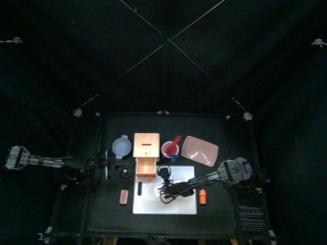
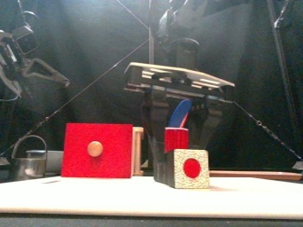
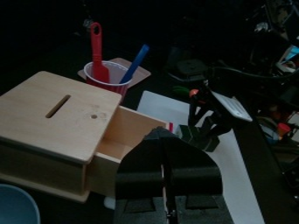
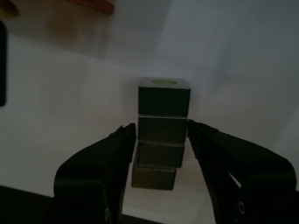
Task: Place sushi on board then cut the sushi with the knife then place the pieces on the plate
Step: Pick knife at handle with right hand
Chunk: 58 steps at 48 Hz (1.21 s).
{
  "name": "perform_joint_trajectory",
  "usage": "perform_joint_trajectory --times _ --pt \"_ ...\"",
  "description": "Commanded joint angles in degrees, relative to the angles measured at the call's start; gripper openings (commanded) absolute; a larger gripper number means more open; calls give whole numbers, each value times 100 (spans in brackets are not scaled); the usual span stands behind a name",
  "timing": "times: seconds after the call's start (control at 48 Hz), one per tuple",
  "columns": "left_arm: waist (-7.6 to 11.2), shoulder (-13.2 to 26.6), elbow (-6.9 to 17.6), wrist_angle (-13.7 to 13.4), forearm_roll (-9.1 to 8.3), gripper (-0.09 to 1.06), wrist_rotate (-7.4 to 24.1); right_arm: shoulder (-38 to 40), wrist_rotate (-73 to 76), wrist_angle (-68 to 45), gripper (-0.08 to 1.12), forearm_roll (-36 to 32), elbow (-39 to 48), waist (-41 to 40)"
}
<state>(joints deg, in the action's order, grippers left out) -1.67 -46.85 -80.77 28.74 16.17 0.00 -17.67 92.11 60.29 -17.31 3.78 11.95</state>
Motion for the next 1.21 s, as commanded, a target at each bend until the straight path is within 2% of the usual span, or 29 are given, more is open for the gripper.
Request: perform_joint_trajectory --times 0.021,0.188,0.396,0.562,0.688,0.833,0.896,0.979,1.104,1.208 --pt "-9 9 114 44 -18 8 9 606 0 97 85 -378 -141 9" --pt "0 9 141 53 -79 8 0 1301 -281 105 85 -853 141 79" --pt "-9 9 325 18 -79 8 0 2215 -1380 44 85 -132 1301 44" --pt "-26 9 615 18 -70 8 -9 3085 -1960 -545 85 -255 2241 -202" --pt "-141 9 817 26 -62 8 9 4148 -2505 -967 85 -343 3094 -844" --pt "-308 9 817 18 -62 8 -9 5089 -3480 -1758 85 -229 3771 -1890" --pt "-360 9 835 26 -62 8 -18 5273 -4157 -2065 85 -44 3902 -2320" --pt "-396 9 870 26 -44 8 -26 5212 -5273 -2145 85 527 3832 -2830" --pt "-413 9 940 26 97 8 -18 4992 -7225 -1995 85 1802 3542 -3639" --pt "-483 9 984 35 132 8 -9 4799 -8508 -1846 85 2637 3305 -4157"
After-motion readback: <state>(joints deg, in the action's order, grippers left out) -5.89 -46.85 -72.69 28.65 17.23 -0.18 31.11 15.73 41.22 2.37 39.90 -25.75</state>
